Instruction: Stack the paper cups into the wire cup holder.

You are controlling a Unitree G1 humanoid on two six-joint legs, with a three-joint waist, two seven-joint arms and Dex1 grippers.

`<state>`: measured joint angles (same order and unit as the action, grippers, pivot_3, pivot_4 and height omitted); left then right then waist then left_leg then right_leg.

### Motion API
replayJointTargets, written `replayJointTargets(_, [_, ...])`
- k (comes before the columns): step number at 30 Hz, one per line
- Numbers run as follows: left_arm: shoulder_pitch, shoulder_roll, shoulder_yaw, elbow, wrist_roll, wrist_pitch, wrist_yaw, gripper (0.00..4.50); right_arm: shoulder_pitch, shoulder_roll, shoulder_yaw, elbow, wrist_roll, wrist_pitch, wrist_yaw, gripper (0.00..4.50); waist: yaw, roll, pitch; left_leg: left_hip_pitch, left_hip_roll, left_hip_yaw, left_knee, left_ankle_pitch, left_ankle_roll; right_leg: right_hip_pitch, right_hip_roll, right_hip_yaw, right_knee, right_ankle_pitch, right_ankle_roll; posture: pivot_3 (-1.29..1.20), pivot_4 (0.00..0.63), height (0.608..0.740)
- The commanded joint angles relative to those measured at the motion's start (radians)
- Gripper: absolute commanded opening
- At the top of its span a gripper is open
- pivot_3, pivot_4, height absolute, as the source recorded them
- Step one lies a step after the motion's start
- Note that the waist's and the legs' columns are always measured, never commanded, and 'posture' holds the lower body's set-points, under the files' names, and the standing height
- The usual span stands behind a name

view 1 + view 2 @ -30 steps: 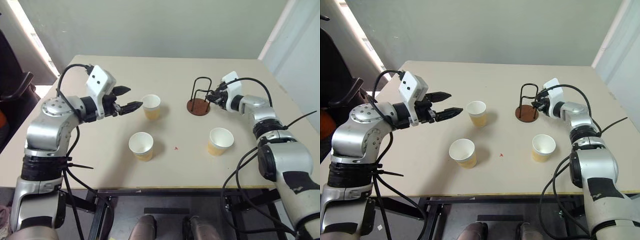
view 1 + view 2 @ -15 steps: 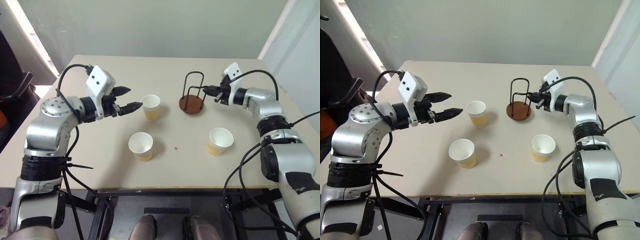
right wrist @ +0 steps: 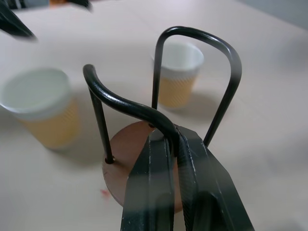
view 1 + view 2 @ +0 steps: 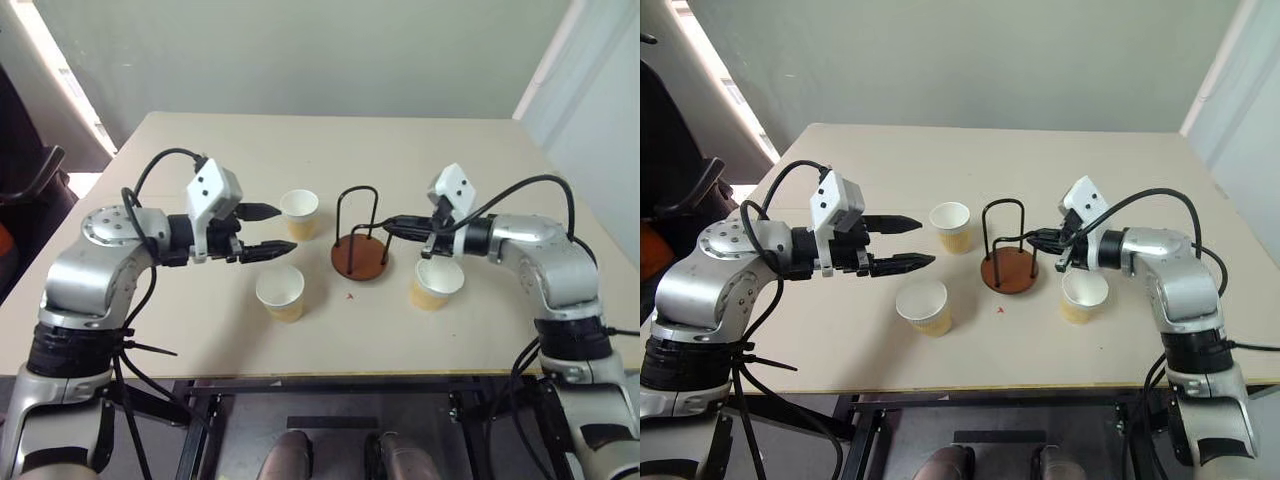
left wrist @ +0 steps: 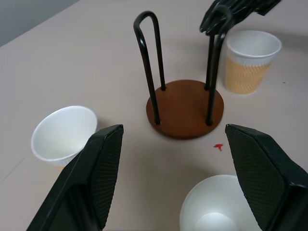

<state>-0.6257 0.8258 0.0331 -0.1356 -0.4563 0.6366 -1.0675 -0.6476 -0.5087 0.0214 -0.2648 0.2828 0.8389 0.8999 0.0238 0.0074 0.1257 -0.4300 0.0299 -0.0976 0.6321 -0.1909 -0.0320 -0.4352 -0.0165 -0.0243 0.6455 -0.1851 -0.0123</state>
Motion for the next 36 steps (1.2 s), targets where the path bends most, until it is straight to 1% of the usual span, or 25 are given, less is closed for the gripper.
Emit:
replayJointTargets(1, [-0.014, -0.008, -0.004, -0.019, -0.008, -0.015, -0.007, 3.64, 0.031, 0.003, -0.023, -0.135, 0.052, 0.078, -0.067, 0.03, 0.0, 0.0, 0.0, 0.002, 0.0, 0.0, 0.0, 0.0, 0.0, 0.002, 0.0, 0.0, 0.0, 0.0, 0.0, 0.0, 0.15, 0.74])
replayJointTargets(3, [-0.018, -0.012, -0.012, -0.013, -0.005, -0.019, -0.01, 3.64, 0.051, -0.006, -0.014, -0.172, 0.064, 0.106, -0.086, 0.03, 0.0, 0.0, 0.0, 0.004, 0.0, 0.0, 0.0, 0.0, 0.001, 0.005, 0.0, 0.0, -0.002, -0.003, -0.004, 0.0, 0.15, 0.74])
replayJointTargets(6, [-0.024, -0.018, -0.018, -0.009, -0.003, -0.023, -0.012, 3.64, 0.084, -0.021, 0.005, -0.218, 0.069, 0.132, -0.115, 0.03, 0.0, 0.0, 0.0, 0.004, 0.0, 0.0, 0.001, 0.0, 0.001, 0.007, 0.0, 0.0, -0.003, -0.003, -0.005, 0.0, 0.15, 0.74])
replayJointTargets(9, [-0.022, -0.019, -0.024, -0.012, -0.004, -0.02, -0.016, 3.64, 0.105, -0.044, 0.022, -0.231, 0.061, 0.135, -0.132, 0.03, 0.001, 0.0, 0.0, 0.005, 0.0, 0.0, 0.001, 0.0, 0.001, 0.007, 0.0, 0.0, -0.003, -0.003, -0.004, 0.0, 0.15, 0.74])
replayJointTargets(13, [0.004, 0.011, -0.035, -0.05, -0.029, -0.008, -0.078, 3.64, 0.149, -0.075, 0.065, -0.249, 0.075, 0.109, -0.107, 0.03, 0.002, 0.0, 0.0, 0.004, 0.0, 0.0, 0.001, 0.0, 0.001, 0.007, 0.001, 0.0, -0.003, -0.001, 0.002, 0.0, 0.15, 0.74])
replayJointTargets(17, [0.024, 0.043, -0.029, -0.078, -0.058, 0.001, -0.129, 3.64, 0.148, -0.086, 0.082, -0.203, 0.063, 0.076, -0.115, 0.03, 0.002, 0.0, 0.0, 0.005, 0.0, 0.0, 0.0, -0.002, 0.0, 0.007, 0.001, 0.001, -0.003, -0.002, 0.004, 0.0, 0.15, 0.74])
replayJointTargets(23, [0.046, 0.088, -0.02, -0.097, -0.075, 0.002, -0.165, 3.64, 0.155, -0.095, 0.11, -0.198, 0.066, 0.065, -0.115, 0.03, 0.002, -0.001, 0.0, 0.005, 0.0, 0.0, 0.0, -0.002, 0.0, 0.008, 0.002, 0.001, -0.003, -0.004, 0.004, 0.0, 0.15, 0.74])
replayJointTargets(29, [0.052, 0.109, -0.015, -0.095, -0.083, -0.002, -0.176, 3.64, 0.132, -0.104, 0.121, -0.196, 0.079, 0.084, -0.11, 0.03, 0.001, -0.001, 0.0, 0.006, 0.0, 0.0, 0.001, -0.002, 0.0, 0.009, 0.002, 0.001, -0.003, -0.007, 0.0, 0.0, 0.15, 0.74])
replayJointTargets(32, [0.056, 0.115, -0.017, -0.094, -0.081, -0.005, -0.179, 3.64, 0.132, -0.131, 0.145, -0.211, 0.082, 0.091, -0.092, 0.84, 0.001, -0.001, 0.0, 0.006, 0.0, 0.0, 0.0, -0.002, 0.0, 0.009, 0.002, 0.001, -0.004, -0.008, 0.0, 0.0, 0.15, 0.74])
replayJointTargets(36, [0.058, 0.116, -0.019, -0.091, -0.079, -0.01, -0.182, 3.64, 0.131, -0.189, 0.173, -0.252, 0.104, 0.091, -0.038, 2.19, 0.002, -0.001, 0.0, 0.005, 0.0, -0.001, 0.0, -0.002, 0.0, 0.008, 0.002, 0.001, -0.004, -0.008, 0.002, 0.0, 0.15, 0.74])
